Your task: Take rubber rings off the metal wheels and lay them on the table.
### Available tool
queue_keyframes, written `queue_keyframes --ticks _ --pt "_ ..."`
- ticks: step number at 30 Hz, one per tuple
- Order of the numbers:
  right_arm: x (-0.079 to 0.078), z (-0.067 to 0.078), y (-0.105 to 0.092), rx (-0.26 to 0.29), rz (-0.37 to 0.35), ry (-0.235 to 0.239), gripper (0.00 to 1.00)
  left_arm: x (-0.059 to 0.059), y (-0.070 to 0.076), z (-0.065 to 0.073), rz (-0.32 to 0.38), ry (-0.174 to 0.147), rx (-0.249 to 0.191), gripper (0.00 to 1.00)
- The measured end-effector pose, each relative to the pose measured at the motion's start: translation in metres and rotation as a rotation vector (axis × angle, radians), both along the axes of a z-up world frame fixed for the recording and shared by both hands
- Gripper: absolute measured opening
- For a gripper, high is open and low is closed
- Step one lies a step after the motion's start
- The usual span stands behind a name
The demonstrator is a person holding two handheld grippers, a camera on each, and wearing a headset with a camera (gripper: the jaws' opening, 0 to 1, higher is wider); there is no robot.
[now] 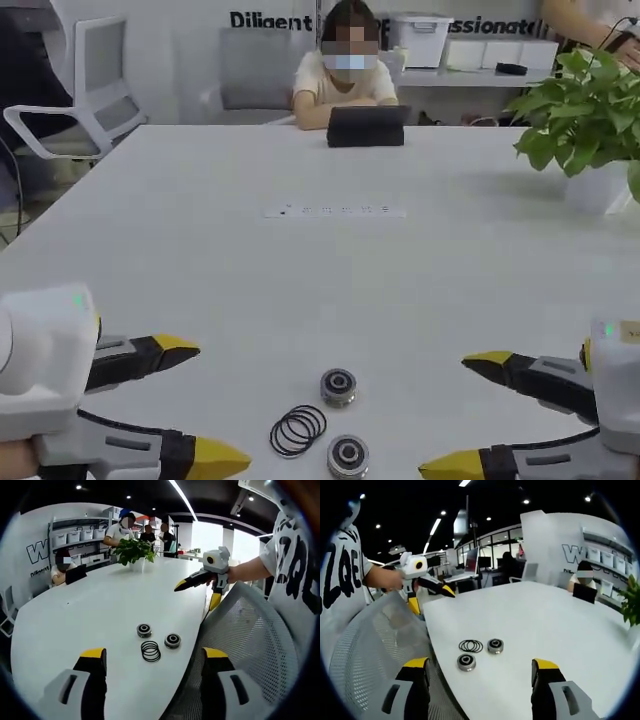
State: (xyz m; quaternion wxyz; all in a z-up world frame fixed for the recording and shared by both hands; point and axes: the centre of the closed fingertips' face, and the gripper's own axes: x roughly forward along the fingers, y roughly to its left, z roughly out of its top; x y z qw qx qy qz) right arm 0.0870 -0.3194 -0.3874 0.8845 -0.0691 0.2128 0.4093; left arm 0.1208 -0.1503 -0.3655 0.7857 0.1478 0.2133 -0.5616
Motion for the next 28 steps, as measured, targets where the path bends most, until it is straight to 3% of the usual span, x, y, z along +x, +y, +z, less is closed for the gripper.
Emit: queue_keyframes --ticks 15,28 --pt "-0.0048 0.0041 -0.0002 -0.058 0.000 -0.004 0.91 -0.0047 0.0054 0.0008 0.036 0.009 0.039 0.81" --pt "-0.0066 -0.0018 -0.0056 -0.044 -0.034 0.021 0.94 -0.0057 0.0047 -0.0010 0.061 0.018 0.032 0.84"
